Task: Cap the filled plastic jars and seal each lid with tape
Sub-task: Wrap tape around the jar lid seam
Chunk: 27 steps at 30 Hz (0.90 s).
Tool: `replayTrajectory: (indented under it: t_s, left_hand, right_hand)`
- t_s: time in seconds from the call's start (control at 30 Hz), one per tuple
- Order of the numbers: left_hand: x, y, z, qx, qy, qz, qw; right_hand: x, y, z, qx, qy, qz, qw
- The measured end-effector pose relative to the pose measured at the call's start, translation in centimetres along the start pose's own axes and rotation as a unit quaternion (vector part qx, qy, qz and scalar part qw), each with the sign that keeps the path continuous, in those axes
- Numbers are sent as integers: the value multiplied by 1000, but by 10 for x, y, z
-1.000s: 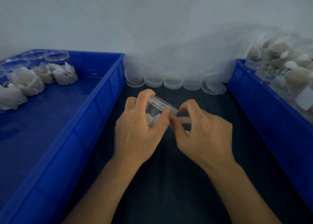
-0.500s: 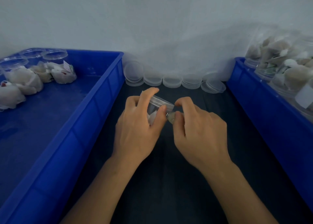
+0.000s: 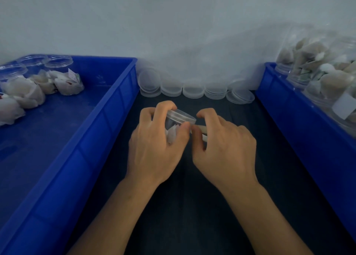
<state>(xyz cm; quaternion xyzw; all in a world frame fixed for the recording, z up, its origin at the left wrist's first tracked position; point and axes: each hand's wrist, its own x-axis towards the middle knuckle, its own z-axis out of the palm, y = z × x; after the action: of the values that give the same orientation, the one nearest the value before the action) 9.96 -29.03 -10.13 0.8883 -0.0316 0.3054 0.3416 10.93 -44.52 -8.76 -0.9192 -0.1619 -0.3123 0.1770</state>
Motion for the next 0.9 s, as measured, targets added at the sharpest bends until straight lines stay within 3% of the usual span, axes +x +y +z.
replayTrajectory:
  t_s: [0.5,0.9]
  left_hand:
    - [2,-8,-2,-10,-13,-6,1000]
    - [4,-13,-6,-105,-32,-59,992]
  right_hand:
    - [0,2,0,78,-52,23,995]
    - [2,4,6,92,-59,23,994]
